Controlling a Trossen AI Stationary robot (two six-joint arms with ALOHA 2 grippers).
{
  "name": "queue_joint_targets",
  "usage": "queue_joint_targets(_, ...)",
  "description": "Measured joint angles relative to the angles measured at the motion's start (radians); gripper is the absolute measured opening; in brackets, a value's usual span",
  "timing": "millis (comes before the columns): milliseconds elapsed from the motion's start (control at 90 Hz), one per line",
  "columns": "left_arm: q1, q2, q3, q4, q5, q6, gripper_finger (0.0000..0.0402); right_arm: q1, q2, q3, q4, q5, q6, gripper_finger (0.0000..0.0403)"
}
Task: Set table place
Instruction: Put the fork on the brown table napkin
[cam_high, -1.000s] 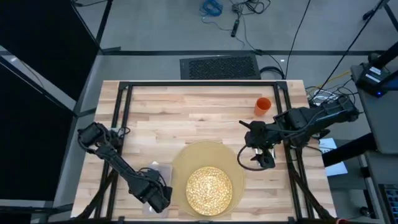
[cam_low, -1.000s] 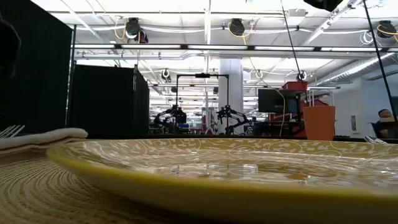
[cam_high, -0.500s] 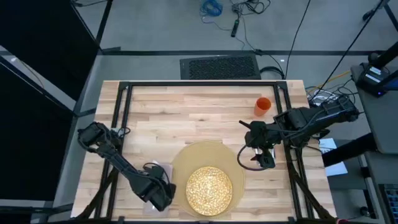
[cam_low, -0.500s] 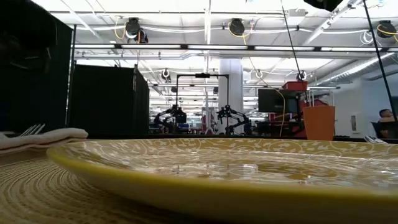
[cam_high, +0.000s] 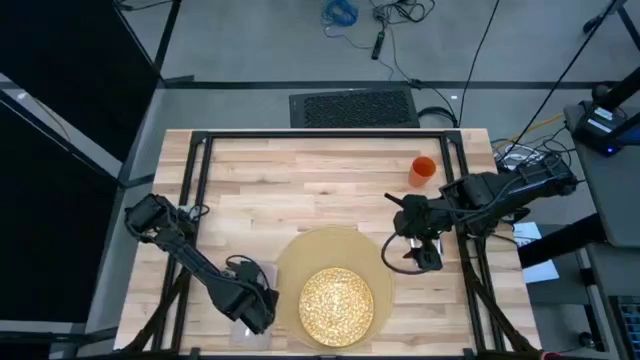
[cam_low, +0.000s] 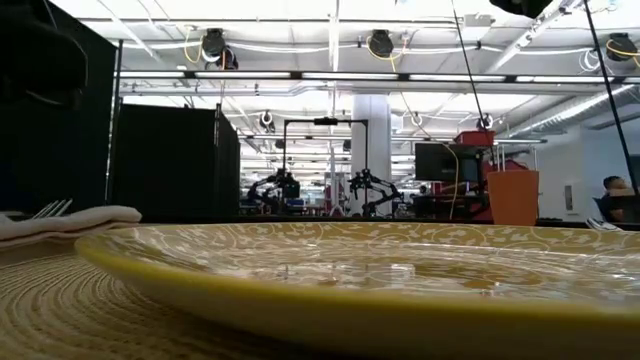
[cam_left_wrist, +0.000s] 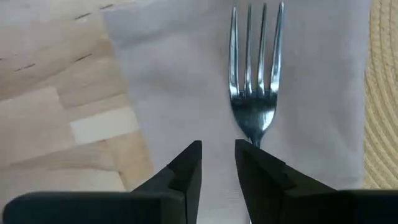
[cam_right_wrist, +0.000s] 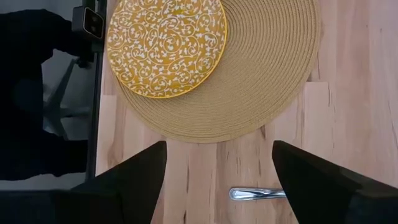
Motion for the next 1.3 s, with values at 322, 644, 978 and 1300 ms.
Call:
queue_joint_targets(322, -0.005, 0.0, -0.036, 0.052, 0.043, 0.0, 0.0083, 0.001, 0.0, 0.0, 0.0, 0.0, 0.0, 0.0279)
queue_joint_targets(644, -0.013, 0.015, -0.051, 0.049, 0.104, 0.008, 0.0082, 0.002, 0.0, 0.0, 0.0, 0.0, 0.0, 0.0279)
queue_joint_targets(978, -0.027, 0.017, -0.057, 0.064, 0.106, 0.004, 0.0081, 0.008, 0.0, 0.0, -0.002, 0.001, 0.006, 0.0279)
queue_joint_targets(1300, -0.045, 0.017, -0.058, 0.048, 0.153, -0.002, 0.0081, 0.054, 0.0, 0.0, -0.003, 0.004, 0.026, 0.0279)
